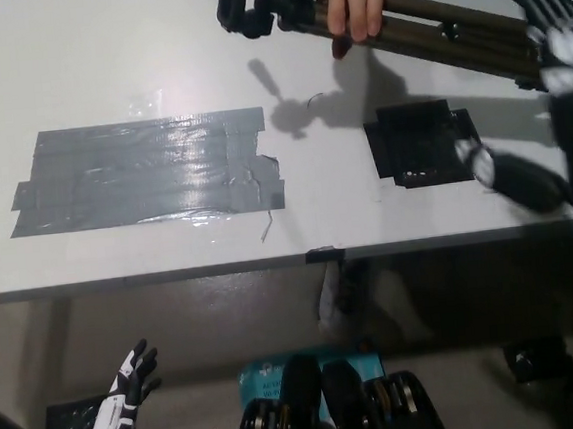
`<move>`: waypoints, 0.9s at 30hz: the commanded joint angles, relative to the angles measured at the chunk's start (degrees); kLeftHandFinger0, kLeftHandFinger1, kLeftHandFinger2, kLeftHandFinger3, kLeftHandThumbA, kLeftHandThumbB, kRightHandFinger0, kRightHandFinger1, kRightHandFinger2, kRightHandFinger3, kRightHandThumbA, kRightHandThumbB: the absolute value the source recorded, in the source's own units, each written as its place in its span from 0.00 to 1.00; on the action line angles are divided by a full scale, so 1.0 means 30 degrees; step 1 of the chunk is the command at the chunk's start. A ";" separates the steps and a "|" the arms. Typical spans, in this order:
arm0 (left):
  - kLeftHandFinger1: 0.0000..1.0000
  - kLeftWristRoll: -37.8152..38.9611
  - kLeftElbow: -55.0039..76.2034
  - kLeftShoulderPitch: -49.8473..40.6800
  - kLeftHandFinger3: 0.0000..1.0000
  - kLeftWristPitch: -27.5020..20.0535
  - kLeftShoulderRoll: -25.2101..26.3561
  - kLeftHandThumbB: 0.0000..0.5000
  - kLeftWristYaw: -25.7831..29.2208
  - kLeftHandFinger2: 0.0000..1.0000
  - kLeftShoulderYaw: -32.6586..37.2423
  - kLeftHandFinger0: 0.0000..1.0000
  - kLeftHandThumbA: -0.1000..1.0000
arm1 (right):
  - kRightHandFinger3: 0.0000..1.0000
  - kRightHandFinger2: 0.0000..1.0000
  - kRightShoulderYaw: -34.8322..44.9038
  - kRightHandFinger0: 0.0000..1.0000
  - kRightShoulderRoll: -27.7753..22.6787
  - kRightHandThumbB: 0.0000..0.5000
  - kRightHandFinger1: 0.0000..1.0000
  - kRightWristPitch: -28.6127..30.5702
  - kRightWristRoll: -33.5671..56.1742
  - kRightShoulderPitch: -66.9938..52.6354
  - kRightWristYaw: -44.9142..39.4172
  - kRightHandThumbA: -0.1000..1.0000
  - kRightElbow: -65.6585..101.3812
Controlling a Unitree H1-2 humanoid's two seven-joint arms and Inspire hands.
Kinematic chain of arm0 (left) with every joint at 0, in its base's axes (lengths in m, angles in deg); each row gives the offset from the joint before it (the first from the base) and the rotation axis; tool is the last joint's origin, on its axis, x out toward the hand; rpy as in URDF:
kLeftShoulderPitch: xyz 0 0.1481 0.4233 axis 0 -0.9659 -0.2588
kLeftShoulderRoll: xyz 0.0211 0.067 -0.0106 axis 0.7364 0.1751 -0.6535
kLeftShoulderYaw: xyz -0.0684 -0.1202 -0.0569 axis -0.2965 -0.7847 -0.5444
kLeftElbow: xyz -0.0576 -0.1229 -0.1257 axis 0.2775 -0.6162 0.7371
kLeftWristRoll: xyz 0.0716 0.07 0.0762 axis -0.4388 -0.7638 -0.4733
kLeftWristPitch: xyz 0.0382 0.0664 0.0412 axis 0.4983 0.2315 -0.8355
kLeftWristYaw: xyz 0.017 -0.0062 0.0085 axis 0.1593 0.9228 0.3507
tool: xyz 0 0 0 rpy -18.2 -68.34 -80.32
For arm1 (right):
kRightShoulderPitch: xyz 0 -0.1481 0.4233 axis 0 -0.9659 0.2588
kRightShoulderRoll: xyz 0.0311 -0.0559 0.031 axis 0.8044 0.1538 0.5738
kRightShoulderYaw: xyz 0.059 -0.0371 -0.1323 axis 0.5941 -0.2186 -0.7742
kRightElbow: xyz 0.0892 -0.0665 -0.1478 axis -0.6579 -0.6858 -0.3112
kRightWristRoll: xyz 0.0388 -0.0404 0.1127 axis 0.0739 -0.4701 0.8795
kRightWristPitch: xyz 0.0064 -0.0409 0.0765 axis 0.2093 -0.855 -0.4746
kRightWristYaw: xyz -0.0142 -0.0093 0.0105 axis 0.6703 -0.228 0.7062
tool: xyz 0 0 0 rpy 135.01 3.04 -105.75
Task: A person hands a tripod to the robot which it grabs with its right hand and places in the middle of the table in front of it
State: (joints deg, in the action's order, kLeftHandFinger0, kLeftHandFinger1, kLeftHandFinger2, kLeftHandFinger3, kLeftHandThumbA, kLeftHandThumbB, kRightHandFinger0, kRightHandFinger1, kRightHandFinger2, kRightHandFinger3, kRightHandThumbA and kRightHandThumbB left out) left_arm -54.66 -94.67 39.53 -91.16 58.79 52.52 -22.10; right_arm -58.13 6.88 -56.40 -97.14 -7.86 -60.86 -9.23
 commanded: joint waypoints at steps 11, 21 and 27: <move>1.00 0.0204 0.0604 0.0546 1.00 -0.0536 0.0367 0.44 -0.0298 1.00 -0.0077 0.91 1.00 | 1.00 1.00 -0.2428 1.00 -0.2127 1.00 1.00 -0.3572 -0.2799 0.7091 -0.1397 0.92 -1.2000; 1.00 0.0524 0.0821 0.0477 1.00 -0.0301 0.0340 0.43 -0.0705 1.00 -0.0077 0.90 1.00 | 1.00 1.00 -0.3478 1.00 -0.2368 1.00 1.00 -0.3052 -0.2008 0.9722 -0.0008 0.91 -1.7982; 1.00 0.0648 0.0876 0.0573 1.00 -0.0227 0.0306 0.45 -0.0808 1.00 -0.0115 0.87 1.00 | 0.34 0.25 -0.2629 0.02 -0.1516 0.42 0.07 0.1709 -0.1651 1.0759 1.0765 0.01 -2.1725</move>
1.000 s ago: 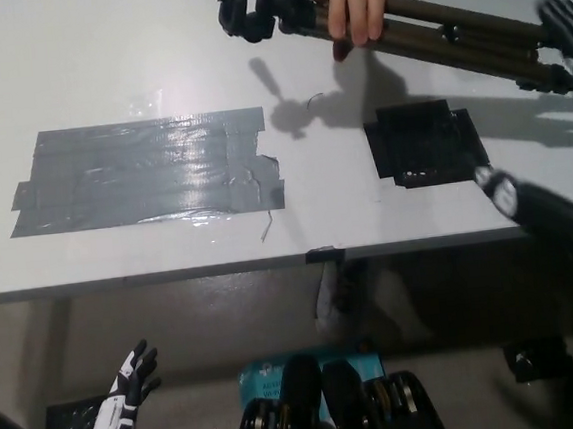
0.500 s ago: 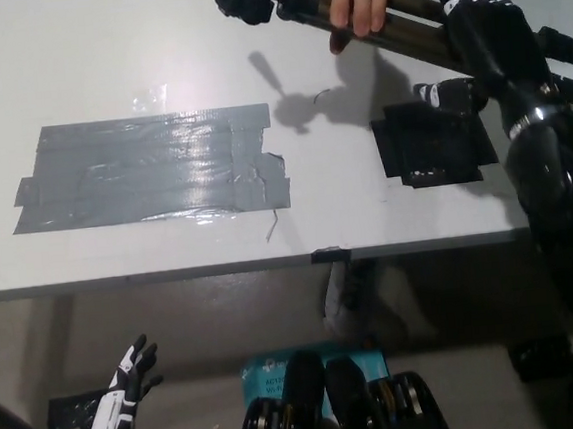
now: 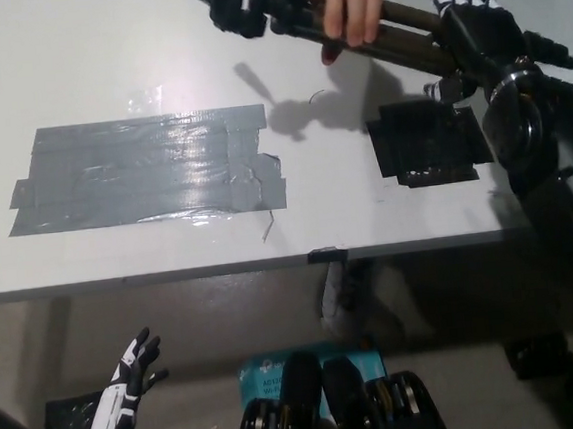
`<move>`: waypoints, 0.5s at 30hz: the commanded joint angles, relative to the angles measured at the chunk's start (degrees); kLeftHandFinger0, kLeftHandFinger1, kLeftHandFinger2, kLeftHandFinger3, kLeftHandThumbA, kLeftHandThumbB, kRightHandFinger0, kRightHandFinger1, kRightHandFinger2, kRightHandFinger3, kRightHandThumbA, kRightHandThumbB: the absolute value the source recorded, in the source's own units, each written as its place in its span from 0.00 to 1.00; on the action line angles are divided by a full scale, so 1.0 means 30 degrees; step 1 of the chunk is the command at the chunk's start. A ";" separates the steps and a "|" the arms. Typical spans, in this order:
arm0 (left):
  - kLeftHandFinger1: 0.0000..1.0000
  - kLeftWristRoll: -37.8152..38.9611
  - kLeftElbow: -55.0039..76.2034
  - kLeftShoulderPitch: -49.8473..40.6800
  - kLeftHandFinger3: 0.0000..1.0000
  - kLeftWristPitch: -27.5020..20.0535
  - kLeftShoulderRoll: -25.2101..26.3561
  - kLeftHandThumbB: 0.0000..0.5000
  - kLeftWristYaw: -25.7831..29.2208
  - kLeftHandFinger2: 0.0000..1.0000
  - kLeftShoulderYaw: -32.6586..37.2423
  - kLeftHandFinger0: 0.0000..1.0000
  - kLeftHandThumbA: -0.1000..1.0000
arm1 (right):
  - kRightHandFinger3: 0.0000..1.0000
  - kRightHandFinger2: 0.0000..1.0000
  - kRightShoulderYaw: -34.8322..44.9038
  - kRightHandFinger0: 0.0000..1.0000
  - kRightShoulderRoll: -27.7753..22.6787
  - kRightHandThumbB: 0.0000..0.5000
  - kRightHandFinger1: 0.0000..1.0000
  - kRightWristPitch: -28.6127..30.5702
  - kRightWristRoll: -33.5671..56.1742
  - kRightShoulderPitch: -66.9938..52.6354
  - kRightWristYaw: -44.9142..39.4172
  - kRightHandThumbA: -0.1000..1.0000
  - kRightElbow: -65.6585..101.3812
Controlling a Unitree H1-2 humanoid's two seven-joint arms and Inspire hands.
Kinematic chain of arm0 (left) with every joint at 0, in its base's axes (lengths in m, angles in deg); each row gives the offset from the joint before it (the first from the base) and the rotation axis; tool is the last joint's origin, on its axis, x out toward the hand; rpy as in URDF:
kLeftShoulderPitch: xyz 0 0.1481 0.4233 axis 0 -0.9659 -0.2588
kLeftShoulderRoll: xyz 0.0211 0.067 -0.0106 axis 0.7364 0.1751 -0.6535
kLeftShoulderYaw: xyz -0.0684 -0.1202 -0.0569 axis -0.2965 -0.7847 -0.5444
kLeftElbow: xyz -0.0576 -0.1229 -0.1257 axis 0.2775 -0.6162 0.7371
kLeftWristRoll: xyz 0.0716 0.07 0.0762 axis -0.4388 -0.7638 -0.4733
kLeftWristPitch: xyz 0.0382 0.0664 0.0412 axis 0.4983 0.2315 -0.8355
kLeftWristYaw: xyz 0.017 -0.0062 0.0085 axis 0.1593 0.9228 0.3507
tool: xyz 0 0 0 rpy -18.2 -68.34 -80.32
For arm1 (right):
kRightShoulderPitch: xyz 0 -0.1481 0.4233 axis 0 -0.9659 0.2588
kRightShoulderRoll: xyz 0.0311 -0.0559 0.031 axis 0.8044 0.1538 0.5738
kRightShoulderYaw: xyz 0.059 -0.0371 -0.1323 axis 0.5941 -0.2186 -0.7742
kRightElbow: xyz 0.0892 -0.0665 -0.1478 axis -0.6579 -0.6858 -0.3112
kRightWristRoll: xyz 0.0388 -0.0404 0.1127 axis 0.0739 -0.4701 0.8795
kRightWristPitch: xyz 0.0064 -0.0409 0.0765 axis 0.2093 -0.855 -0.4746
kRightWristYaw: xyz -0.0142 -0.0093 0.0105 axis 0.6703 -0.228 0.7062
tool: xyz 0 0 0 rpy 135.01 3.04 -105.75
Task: A person hands a tripod to the robot which it grabs with its right hand and places in the middle of the table in front of it
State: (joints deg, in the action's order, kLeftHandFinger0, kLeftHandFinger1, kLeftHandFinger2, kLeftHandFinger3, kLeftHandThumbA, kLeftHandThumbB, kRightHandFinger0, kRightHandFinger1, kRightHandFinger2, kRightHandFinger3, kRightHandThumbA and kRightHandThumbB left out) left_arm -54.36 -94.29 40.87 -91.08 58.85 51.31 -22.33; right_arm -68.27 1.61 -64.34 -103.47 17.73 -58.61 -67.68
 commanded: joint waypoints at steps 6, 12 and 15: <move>1.00 0.0465 0.0807 0.0274 1.00 -0.0083 0.0363 0.44 -0.0526 1.00 0.0061 0.85 1.00 | 0.89 0.81 0.0725 0.09 0.0086 0.45 0.52 0.6361 0.0683 0.1889 1.1574 0.00 -0.1721; 0.99 0.0438 0.0747 0.0357 1.00 -0.0082 0.0377 0.46 -0.0482 1.00 0.0025 0.84 1.00 | 0.91 0.83 0.0572 0.04 0.0029 0.43 0.51 0.6851 0.0611 0.1706 1.1898 0.00 -0.1368; 0.98 0.0470 0.0817 0.0315 1.00 -0.0055 0.0473 0.44 -0.0570 1.00 0.0032 0.82 1.00 | 0.93 0.87 0.0405 0.09 -0.0096 0.42 0.56 0.6986 0.0331 0.1573 1.2171 0.00 -0.1055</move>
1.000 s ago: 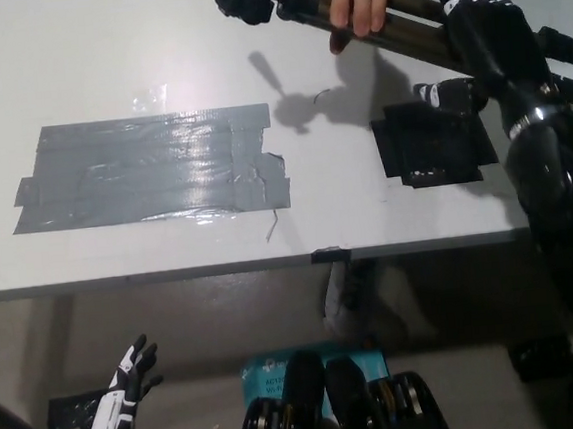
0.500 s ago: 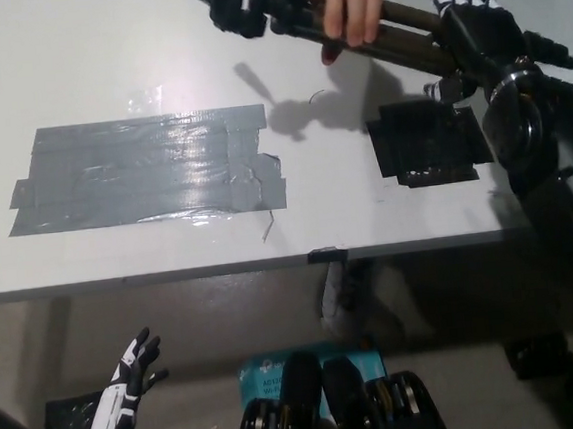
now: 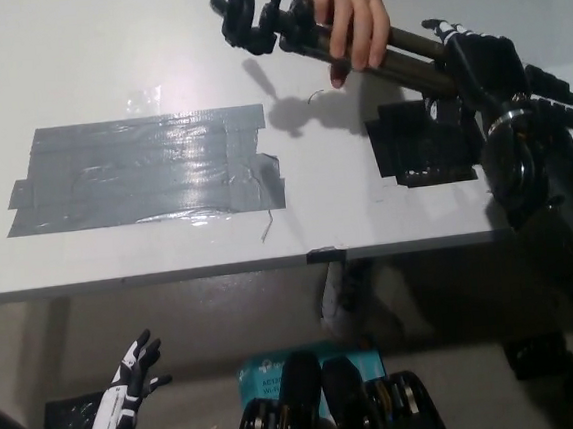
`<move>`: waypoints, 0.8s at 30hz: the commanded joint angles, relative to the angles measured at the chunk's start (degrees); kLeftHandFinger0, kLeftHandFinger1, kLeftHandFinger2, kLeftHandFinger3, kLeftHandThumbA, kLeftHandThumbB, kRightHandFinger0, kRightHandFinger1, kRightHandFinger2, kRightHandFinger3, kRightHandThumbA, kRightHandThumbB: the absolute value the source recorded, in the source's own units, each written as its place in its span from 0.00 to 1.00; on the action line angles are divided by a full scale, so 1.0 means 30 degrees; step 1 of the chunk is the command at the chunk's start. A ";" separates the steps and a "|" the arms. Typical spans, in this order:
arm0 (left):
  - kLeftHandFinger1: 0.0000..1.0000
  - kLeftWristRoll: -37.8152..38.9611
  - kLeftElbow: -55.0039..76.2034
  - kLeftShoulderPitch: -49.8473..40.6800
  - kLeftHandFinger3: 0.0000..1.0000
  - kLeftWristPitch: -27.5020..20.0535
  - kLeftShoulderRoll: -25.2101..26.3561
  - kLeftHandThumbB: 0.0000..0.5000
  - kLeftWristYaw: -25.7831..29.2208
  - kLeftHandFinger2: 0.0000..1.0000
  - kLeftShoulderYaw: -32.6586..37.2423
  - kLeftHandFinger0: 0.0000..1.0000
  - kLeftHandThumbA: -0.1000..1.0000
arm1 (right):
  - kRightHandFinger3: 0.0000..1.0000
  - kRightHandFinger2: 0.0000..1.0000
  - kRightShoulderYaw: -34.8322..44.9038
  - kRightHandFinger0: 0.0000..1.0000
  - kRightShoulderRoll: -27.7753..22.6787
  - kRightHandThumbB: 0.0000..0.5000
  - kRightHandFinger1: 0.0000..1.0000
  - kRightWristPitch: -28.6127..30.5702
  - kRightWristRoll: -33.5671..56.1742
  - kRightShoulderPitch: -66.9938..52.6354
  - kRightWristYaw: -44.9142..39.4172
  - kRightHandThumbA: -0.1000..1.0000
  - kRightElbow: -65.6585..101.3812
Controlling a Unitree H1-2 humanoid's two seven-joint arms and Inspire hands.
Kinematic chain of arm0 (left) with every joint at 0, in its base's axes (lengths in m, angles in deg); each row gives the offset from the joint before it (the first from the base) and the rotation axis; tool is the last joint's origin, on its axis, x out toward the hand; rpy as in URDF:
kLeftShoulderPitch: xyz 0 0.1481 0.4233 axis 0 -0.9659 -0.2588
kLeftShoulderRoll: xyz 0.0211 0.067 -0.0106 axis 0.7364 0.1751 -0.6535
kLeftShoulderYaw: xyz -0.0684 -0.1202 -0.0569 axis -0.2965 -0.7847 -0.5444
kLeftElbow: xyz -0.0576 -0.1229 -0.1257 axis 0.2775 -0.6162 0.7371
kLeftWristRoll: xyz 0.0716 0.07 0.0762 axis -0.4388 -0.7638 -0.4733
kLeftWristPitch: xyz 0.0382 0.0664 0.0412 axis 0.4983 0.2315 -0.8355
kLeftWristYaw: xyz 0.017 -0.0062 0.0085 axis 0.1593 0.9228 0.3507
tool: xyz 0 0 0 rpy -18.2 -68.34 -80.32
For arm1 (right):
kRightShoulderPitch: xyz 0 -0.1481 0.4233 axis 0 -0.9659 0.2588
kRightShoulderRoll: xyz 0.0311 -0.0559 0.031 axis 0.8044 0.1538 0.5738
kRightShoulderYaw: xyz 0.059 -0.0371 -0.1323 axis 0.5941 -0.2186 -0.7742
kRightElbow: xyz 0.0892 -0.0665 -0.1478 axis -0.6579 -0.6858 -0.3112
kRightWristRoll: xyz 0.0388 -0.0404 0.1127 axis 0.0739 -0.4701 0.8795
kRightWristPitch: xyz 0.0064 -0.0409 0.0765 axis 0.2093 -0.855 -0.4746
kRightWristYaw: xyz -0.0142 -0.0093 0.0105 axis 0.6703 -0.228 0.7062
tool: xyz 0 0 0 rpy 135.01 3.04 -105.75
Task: A person hands a tripod to the robot which it grabs with its right hand and places in the middle of the table in front of it
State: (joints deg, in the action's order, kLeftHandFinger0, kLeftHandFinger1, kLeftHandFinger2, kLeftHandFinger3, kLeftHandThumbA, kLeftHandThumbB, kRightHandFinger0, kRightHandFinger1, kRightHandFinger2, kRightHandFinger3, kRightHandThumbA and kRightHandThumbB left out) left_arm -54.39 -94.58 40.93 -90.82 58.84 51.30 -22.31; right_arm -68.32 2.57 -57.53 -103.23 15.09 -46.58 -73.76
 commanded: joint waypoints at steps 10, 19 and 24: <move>0.96 0.0536 0.1037 -0.0157 1.00 -0.0013 0.0492 0.44 -0.0675 1.00 0.0069 0.81 1.00 | 0.83 0.82 0.0204 0.00 -0.0735 0.49 0.42 0.5099 0.0215 0.1233 0.7887 0.00 0.1646; 0.96 0.0581 0.0800 -0.0227 1.00 -0.0220 0.0480 0.45 -0.0747 1.00 0.0082 0.81 1.00 | 0.86 0.93 -0.0952 0.00 -0.1710 0.50 0.50 0.5811 -0.0430 0.0908 0.7982 0.00 -0.0556; 0.96 0.0446 0.0840 -0.0214 1.00 -0.0128 0.0539 0.44 -0.0829 1.00 0.0098 0.81 1.00 | 0.84 0.93 -0.2013 0.00 -0.2401 0.41 0.46 0.5534 -0.0885 0.0941 0.7753 0.00 -0.2001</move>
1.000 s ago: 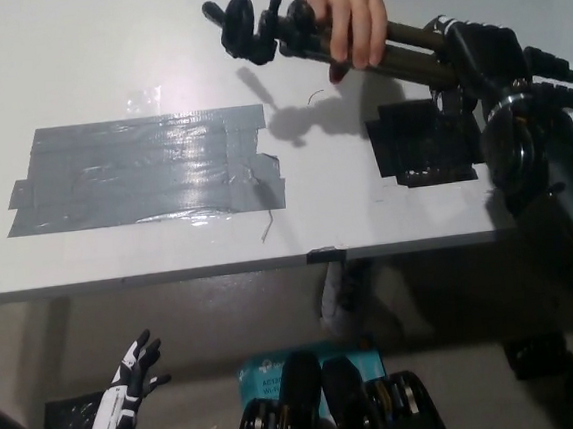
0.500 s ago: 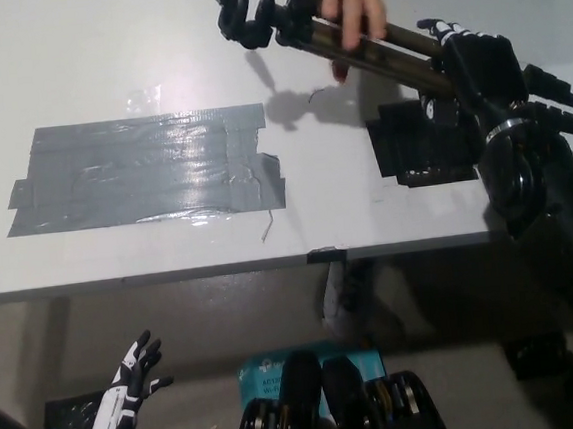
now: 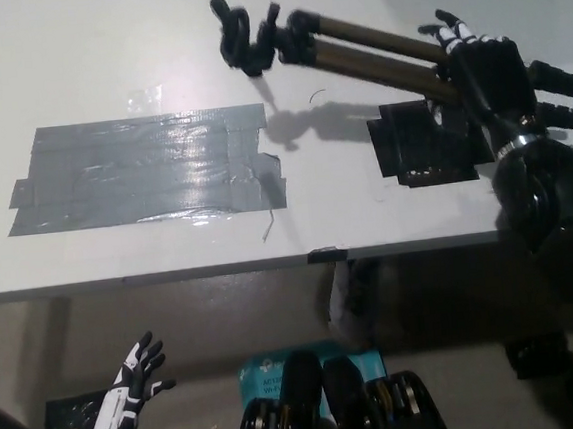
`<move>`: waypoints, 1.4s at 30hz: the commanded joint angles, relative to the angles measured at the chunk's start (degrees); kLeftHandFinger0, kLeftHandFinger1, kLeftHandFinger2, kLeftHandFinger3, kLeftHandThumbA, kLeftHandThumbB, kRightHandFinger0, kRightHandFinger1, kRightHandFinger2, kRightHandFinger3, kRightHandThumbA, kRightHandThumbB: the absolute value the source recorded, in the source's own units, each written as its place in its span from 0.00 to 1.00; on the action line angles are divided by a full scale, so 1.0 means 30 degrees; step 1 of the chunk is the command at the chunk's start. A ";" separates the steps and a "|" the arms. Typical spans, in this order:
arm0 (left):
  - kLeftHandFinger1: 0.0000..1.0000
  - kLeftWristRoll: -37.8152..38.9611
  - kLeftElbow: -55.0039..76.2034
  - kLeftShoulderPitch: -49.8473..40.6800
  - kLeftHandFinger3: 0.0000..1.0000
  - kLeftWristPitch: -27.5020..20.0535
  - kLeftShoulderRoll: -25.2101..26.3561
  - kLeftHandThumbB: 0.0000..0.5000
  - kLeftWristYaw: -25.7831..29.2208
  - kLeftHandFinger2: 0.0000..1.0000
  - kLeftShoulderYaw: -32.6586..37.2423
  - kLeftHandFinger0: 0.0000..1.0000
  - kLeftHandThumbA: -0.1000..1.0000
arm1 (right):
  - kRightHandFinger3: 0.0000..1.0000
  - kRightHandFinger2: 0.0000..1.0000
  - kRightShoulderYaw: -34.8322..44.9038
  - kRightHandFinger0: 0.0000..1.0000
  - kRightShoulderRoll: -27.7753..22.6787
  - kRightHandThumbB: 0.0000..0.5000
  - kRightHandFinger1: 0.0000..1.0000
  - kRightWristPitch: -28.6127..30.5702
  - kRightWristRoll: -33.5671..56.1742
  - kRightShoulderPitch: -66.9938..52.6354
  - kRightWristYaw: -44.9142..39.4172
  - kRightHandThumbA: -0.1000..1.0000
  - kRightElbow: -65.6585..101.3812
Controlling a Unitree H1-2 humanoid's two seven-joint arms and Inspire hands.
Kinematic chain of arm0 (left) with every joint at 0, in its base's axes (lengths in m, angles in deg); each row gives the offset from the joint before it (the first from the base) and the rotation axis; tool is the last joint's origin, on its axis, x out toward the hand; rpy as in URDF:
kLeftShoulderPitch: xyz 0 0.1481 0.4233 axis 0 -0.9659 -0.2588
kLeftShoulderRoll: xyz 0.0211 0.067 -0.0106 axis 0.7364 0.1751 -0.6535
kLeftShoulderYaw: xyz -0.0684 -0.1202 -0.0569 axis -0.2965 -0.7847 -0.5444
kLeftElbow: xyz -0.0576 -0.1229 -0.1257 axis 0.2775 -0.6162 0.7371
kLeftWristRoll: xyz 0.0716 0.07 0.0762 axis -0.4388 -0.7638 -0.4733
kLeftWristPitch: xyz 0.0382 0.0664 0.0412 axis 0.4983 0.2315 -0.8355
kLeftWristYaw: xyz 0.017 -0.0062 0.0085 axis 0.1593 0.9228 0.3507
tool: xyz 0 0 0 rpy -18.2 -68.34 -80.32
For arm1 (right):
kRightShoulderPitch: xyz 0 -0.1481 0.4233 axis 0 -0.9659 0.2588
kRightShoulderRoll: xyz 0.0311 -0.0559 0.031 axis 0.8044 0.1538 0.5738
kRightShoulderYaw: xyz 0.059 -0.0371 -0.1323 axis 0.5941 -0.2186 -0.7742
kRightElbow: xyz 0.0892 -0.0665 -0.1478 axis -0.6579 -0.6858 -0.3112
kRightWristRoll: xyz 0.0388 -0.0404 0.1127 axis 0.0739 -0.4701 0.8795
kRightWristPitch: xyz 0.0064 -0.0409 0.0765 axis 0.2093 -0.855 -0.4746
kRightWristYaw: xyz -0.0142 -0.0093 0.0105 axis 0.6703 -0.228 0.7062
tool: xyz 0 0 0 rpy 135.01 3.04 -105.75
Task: A person hands a tripod to the robot which it grabs with its right hand and places in the middle of the table in front of it
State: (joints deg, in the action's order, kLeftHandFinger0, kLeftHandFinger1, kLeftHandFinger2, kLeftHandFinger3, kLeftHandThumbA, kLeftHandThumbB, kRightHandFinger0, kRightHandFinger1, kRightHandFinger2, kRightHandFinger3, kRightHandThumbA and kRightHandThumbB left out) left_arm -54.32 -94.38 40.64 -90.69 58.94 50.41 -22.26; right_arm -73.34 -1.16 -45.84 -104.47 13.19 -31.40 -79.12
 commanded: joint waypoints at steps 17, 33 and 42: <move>0.96 0.0232 0.1201 -0.0441 1.00 0.0234 0.0515 0.46 -0.0656 1.00 0.0050 0.80 1.00 | 1.00 1.00 -0.1883 1.00 -0.2243 0.62 1.00 -0.1514 0.2173 0.1795 -1.0863 0.39 0.1074; 0.94 0.0629 0.1058 0.0131 1.00 0.0328 0.0561 0.48 -0.0855 1.00 -0.0015 0.80 1.00 | 1.00 1.00 -0.0898 1.00 -0.5518 1.00 1.00 -0.8487 1.3833 0.1799 -2.5678 0.63 1.3631; 0.93 0.0768 0.0935 0.0227 1.00 0.0347 0.0561 0.49 -0.0910 1.00 -0.0044 0.79 1.00 | 1.00 1.00 0.3395 1.00 -0.6791 1.00 1.00 -0.6870 1.8252 0.2500 -2.3530 0.79 1.4932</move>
State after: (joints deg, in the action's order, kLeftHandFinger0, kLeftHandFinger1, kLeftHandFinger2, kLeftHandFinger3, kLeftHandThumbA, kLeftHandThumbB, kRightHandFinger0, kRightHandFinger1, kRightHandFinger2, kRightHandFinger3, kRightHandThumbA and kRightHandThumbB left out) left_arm -54.14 -94.77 40.27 -89.56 59.35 49.29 -22.29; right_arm -76.21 -8.03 -53.99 -90.08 9.21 -69.17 -60.02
